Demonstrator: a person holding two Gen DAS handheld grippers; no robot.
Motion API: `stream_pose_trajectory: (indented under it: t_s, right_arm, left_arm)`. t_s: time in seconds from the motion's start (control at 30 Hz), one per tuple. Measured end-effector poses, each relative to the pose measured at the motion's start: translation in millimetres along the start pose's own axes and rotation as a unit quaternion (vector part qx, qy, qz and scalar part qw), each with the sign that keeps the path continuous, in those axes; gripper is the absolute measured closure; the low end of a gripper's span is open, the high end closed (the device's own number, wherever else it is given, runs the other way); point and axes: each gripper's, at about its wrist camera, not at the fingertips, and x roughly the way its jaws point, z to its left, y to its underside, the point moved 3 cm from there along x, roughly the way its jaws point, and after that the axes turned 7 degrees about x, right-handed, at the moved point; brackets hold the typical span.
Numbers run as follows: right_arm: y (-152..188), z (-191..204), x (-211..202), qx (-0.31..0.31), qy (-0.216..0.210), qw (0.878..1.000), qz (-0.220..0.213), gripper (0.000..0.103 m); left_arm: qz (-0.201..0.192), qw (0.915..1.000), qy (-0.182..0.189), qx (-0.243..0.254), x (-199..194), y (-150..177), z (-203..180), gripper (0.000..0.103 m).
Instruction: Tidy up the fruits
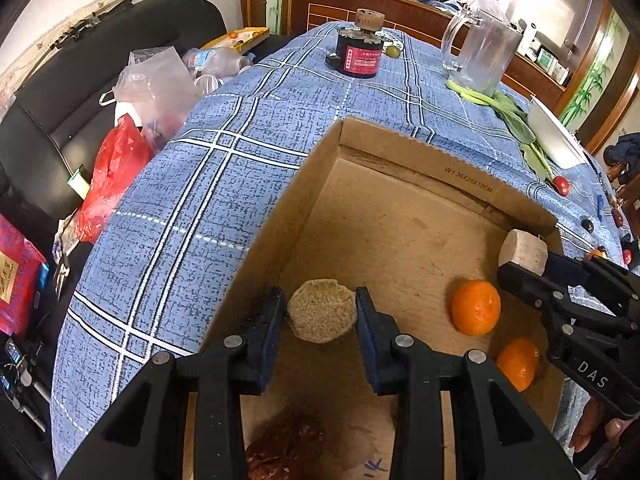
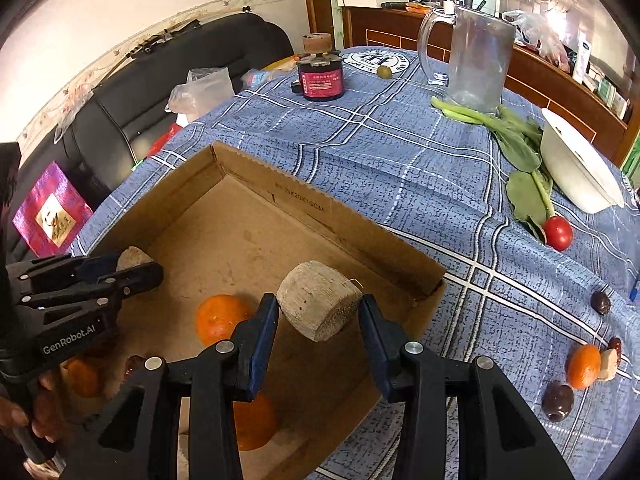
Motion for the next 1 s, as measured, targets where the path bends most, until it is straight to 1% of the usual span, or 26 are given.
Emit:
stream_pose_trajectory:
  t_s: [0.03, 0.2, 0.37, 0.43, 0.5, 0.57, 0.63, 0.7, 0.77, 0.8, 0.9, 0.97, 1.0]
  right_arm:
    - [0, 0, 0, -0.001, 0.001, 1.000, 0.000, 0.057]
    - [1, 1, -3, -0.003, 0.004, 1.000, 0.001, 0.057]
    - [3, 0, -9, 0.000, 0.005, 1.000, -0.003, 0.057]
    - [4, -1, -14, 0.002, 0.006, 1.000, -0.005, 0.056]
    - [6, -1, -18, 0.004, 0.009, 1.000, -0.008, 0.053]
    - [8, -1, -25, 0.007, 0.007, 1.000, -0.012, 0.052]
    - [11, -1, -35, 0.008, 0.006, 1.000, -0.017, 0.052]
    - [15, -2, -43, 0.008, 0.007, 1.000, -0.020, 0.049]
    - [21, -4, -51, 0.010, 0.009, 1.000, -0.023, 0.044]
    - [25, -6, -56, 0.012, 0.009, 1.000, -0.024, 0.043]
    - [37, -14, -68, 0.023, 0.010, 0.999, -0.023, 0.039]
    - [47, -22, -76, 0.036, 0.008, 0.999, -0.019, 0.034]
    - [54, -28, -81, 0.045, 0.011, 0.999, -0.019, 0.034]
  left_arm:
    - [0.002, 1.0000, -0.006, 0.002, 0, 0, 0, 0.069]
    - [0.007, 0.9999, -0.009, -0.003, -2, 2, 2, 0.069]
    - [0.004, 0.9999, -0.014, -0.003, -8, 6, 3, 0.068]
    - [-0.001, 0.9998, -0.018, -0.003, -13, 9, 3, 0.063]
    - [-0.005, 0.9997, -0.025, -0.001, -17, 11, 2, 0.061]
    - [-0.010, 0.9995, -0.031, 0.002, -23, 14, 0, 0.056]
    - [-0.017, 0.9990, -0.042, 0.004, -31, 18, -3, 0.048]
    - [-0.023, 0.9985, -0.048, 0.006, -36, 20, -5, 0.045]
    - [-0.028, 0.9981, -0.054, 0.008, -43, 23, -8, 0.045]
    - [-0.030, 0.9980, -0.056, 0.009, -47, 25, -11, 0.044]
    - [-0.035, 0.9978, -0.056, 0.009, -55, 29, -19, 0.041]
    - [-0.037, 0.9979, -0.053, 0.009, -62, 34, -27, 0.040]
    - [-0.038, 0.9979, -0.051, 0.009, -64, 36, -31, 0.040]
